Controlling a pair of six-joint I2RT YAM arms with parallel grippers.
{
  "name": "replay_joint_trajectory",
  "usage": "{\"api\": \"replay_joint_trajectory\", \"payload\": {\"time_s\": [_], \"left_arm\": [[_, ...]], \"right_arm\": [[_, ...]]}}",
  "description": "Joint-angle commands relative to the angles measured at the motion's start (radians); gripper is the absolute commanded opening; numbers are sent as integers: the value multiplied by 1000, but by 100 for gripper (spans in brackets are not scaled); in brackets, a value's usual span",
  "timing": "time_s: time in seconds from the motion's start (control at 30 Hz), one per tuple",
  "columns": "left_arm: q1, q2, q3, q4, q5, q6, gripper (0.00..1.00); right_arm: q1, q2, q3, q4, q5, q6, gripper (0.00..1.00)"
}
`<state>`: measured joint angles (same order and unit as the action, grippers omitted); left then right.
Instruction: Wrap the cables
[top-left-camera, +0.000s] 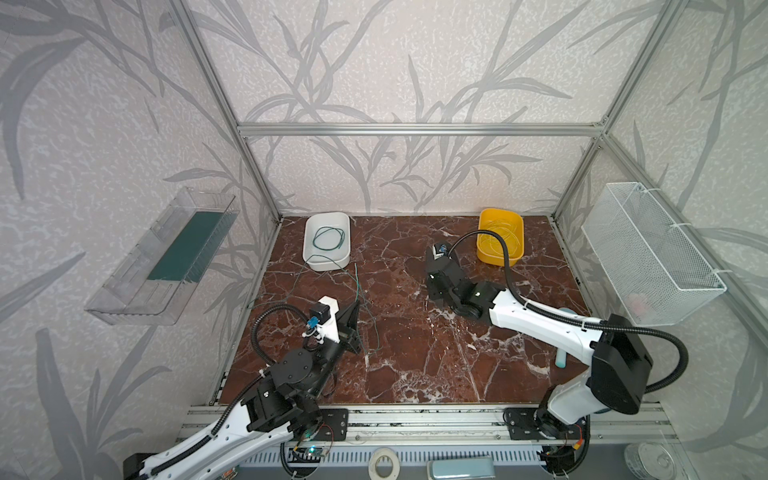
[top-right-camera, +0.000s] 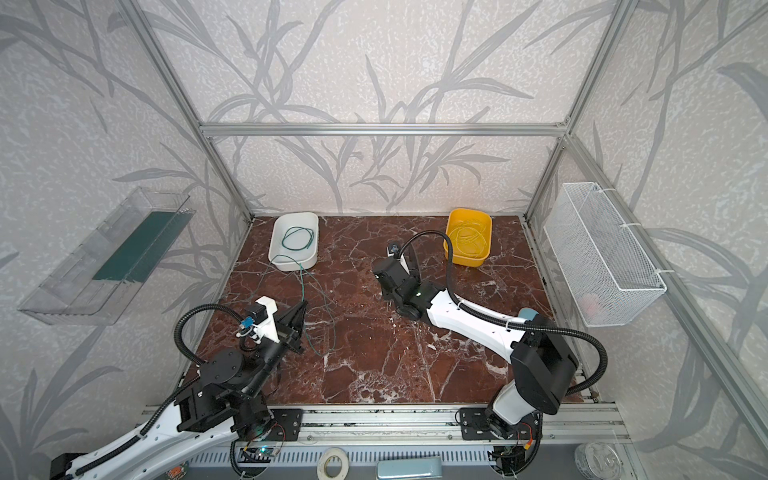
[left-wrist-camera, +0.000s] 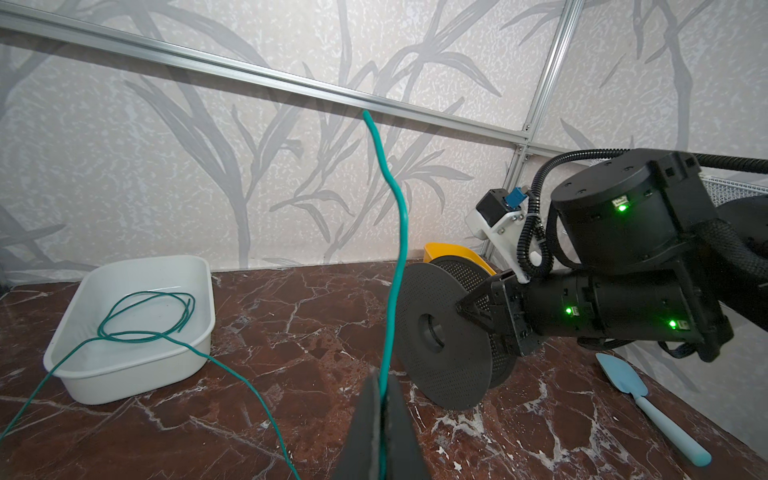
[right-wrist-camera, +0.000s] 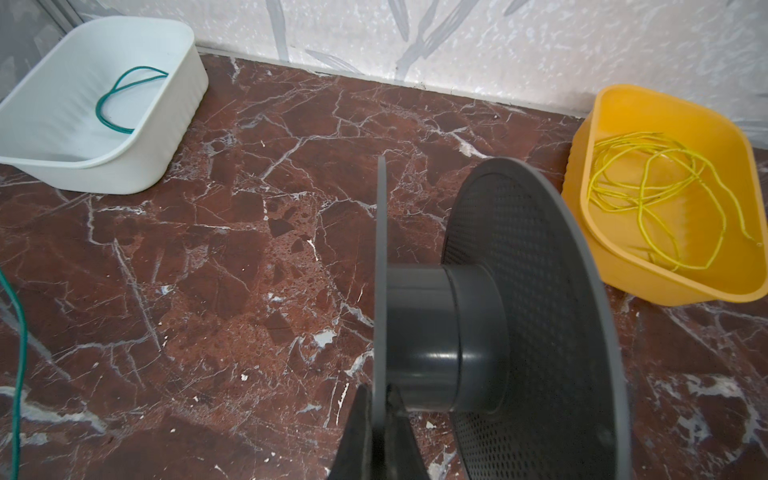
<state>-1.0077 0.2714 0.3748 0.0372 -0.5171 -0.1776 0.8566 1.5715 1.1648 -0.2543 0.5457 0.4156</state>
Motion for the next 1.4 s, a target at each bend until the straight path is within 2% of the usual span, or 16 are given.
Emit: {"api": "replay_joint_trajectory", "payload": {"time_s": [0.0,0.23,0.47,0.93,1.17,1.37], "left_arm": [[1,-9,-17,12,3,-35,0],[1,-12,-22,15,6,-35,0],[0,-20,-28,24,9,-36,0],[0,-11,-18,13,10,-39,0],[1,-3,-8,8,15,-40,0],[0,-2,-10,14,17,-41,0]], "right_arm": [[10,35,84,-30,139,33,0],[38,194,245,-116,200,131,0],[38,185,254,-95,183,174,0],[38,159,240,-75,181,146,0],[38,171,231,-101,205,248,0],[38,176,230,-111,208,277,0]]}}
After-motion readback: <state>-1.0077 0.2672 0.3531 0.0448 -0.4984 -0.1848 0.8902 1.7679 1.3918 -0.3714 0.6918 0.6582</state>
